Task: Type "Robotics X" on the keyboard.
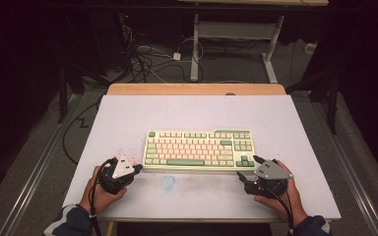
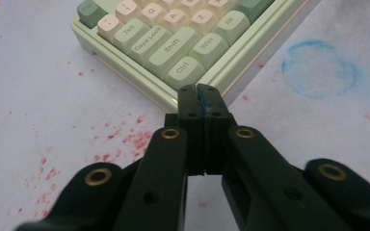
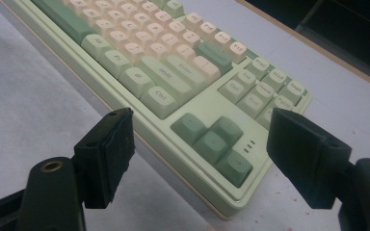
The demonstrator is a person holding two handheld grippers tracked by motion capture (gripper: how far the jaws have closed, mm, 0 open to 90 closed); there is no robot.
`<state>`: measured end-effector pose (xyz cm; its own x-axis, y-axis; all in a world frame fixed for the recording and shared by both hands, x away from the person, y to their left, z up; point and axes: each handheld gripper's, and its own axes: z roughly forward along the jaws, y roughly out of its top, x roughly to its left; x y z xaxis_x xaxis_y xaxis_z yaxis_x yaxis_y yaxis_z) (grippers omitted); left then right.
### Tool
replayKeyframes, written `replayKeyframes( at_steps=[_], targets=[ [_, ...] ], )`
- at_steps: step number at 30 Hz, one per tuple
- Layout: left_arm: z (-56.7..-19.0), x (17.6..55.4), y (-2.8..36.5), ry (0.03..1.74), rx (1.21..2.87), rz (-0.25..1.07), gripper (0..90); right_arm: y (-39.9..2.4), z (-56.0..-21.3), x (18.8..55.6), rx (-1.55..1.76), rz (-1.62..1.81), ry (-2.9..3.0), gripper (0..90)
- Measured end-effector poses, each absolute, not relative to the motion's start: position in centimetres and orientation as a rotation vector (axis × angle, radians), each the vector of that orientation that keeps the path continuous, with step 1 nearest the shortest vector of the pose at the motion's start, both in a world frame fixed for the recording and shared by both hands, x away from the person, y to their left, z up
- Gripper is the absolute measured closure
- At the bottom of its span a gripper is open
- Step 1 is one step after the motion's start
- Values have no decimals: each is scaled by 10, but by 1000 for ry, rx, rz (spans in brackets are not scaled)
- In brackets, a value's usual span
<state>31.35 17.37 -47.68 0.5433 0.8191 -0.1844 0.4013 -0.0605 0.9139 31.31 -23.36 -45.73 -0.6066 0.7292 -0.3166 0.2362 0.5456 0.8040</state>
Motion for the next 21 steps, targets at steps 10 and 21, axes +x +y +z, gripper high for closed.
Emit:
replayKeyframes(
  at_steps=[10, 21],
  targets=[
    [-463, 322, 160, 1018, 1673, 438, 873, -234, -457, 313, 773, 977, 2133, 262],
    [-452, 339, 119, 938, 1725, 380, 873, -233, -458, 314, 770, 968, 2134, 261]
  ],
)
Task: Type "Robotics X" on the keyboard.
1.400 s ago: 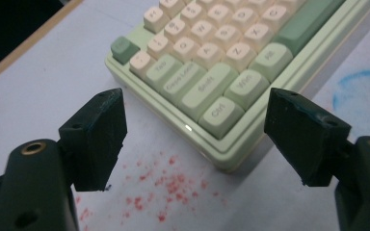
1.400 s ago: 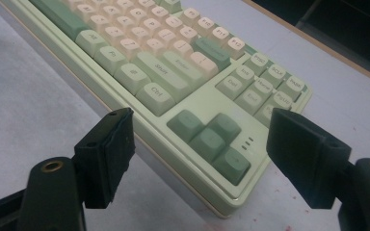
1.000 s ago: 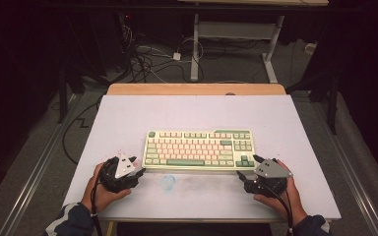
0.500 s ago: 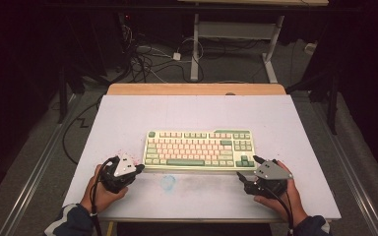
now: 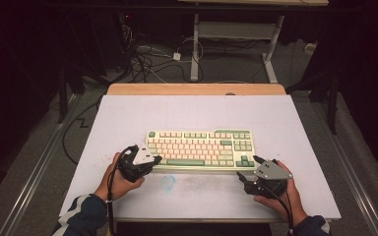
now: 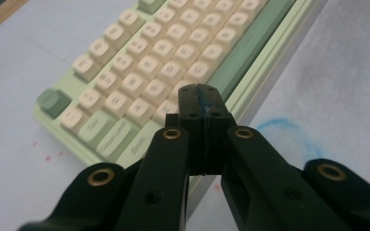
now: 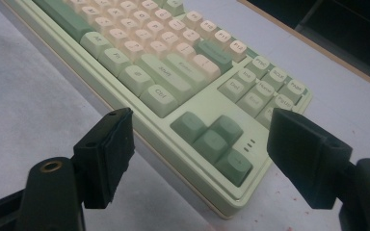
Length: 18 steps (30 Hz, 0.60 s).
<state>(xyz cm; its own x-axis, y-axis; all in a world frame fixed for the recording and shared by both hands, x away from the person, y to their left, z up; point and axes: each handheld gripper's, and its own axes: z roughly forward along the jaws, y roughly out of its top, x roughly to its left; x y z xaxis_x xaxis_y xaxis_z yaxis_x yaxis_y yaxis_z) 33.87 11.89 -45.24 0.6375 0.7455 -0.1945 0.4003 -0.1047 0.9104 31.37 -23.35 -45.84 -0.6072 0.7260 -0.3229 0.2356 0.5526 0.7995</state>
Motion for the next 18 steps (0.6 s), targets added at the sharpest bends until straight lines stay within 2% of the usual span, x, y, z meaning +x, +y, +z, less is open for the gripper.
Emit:
replayKeyframes(
  at_steps=[9, 18],
  targets=[
    [-460, 351, 85, 905, 1790, 353, 873, -233, -460, 314, 770, 965, 2143, 261],
    [-468, 356, 67, 878, 1847, 346, 873, -233, -461, 314, 765, 956, 2154, 261]
  ],
)
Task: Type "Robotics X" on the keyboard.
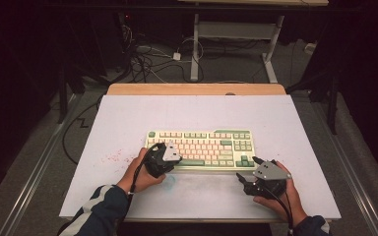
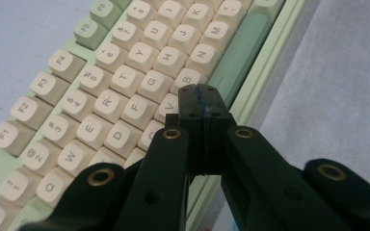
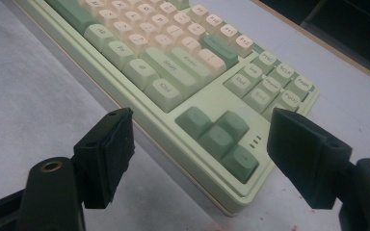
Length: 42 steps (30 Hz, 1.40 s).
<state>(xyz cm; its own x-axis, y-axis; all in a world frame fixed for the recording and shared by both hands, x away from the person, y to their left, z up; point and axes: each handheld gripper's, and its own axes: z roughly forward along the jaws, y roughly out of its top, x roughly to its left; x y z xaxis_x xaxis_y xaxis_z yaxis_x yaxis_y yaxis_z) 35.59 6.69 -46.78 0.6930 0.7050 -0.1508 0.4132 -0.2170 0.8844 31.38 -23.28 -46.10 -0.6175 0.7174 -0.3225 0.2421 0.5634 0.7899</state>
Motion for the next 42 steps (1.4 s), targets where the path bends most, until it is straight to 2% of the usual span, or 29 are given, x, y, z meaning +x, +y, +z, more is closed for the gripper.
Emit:
replayKeyframes(
  at_steps=[16, 21, 34, 40, 42],
  targets=[
    [-471, 356, 63, 855, 1845, 397, 868, -232, -461, 313, 761, 952, 2163, 262],
    [-465, 355, 66, 841, 1813, 416, 822, -233, -461, 314, 764, 954, 2160, 262],
    [-457, 353, 72, 820, 1738, 497, 461, -234, -461, 314, 763, 954, 2159, 262],
    [-457, 353, 72, 818, 1713, 529, 266, -235, -461, 314, 766, 955, 2161, 263],
    [-456, 353, 73, 825, 1698, 529, 229, -235, -461, 314, 767, 955, 2160, 263]
  ],
)
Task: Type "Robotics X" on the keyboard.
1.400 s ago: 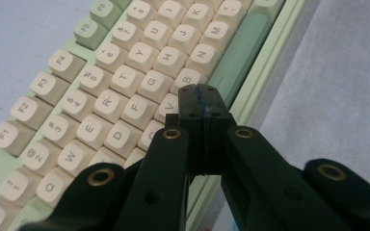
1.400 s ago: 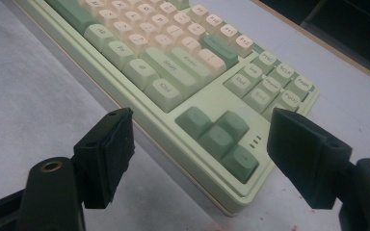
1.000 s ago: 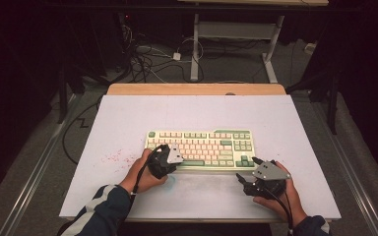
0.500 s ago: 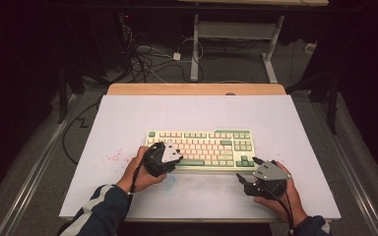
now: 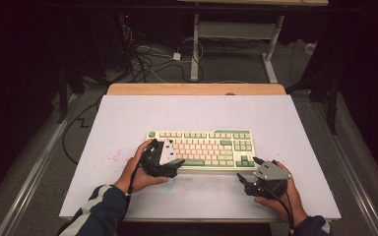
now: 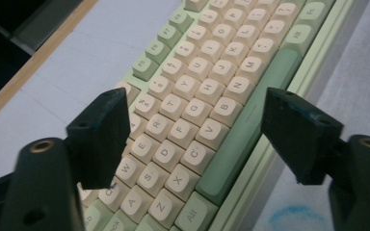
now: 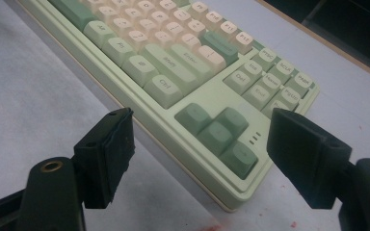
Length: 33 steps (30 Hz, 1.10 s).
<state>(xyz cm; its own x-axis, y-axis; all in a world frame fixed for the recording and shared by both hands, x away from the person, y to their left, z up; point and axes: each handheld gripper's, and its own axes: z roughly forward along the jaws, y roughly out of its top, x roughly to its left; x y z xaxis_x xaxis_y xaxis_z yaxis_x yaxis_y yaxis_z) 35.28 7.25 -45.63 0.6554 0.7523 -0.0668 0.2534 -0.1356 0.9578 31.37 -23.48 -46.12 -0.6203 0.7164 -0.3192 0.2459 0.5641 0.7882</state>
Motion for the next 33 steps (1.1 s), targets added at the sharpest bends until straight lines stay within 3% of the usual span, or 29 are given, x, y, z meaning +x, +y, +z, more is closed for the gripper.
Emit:
replayKeyframes(
  at_steps=[6, 33],
  targets=[
    [-456, 351, 73, 809, 1699, 531, 179, -236, -461, 314, 767, 956, 2159, 263],
    [-469, 338, 123, 842, 1702, 620, 189, -237, -460, 314, 779, 958, 2154, 264]
  ],
)
